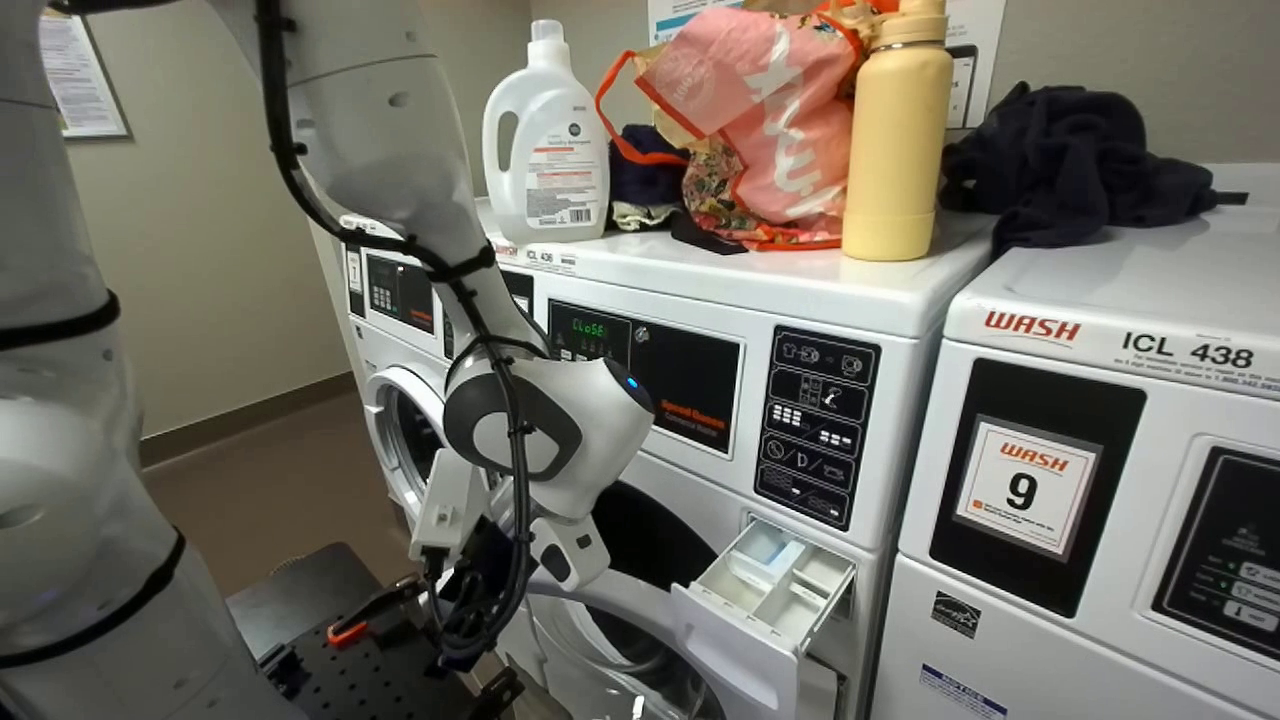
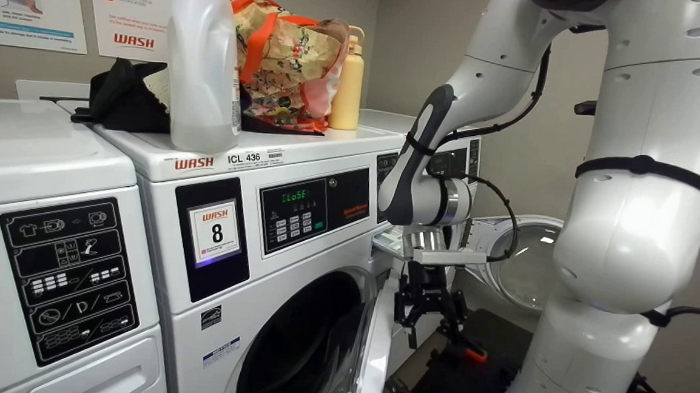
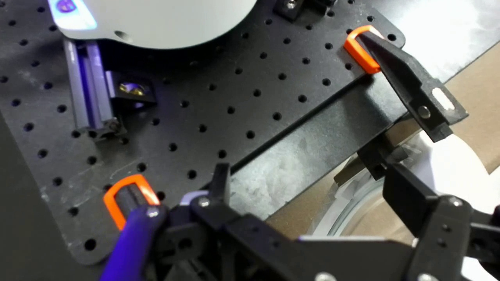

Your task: Close the middle washing machine door

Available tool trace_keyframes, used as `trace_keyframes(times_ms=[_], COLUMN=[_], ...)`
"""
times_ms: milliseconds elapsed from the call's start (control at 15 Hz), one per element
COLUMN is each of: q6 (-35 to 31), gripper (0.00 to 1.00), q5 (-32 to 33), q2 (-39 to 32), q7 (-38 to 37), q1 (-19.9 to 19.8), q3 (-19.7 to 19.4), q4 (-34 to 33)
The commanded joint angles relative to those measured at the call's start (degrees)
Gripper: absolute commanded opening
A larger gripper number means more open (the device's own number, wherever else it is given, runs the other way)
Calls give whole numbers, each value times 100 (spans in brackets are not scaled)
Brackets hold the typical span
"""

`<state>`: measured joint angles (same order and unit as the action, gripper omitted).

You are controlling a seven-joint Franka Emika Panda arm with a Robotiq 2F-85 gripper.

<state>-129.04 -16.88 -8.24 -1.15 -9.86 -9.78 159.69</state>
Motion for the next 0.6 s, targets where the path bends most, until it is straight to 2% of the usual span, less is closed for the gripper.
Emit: trace_keyframes(times_ms=[0,267,533], q6=[-603,-1574,-2247], gripper=[100,100,100], q5=[-522,-861,-1257], q2=[-274,-580,-702], q7=[166,165,287], q1=[84,177,181], q3=[286,624,946], q4=[-14,-23,-22])
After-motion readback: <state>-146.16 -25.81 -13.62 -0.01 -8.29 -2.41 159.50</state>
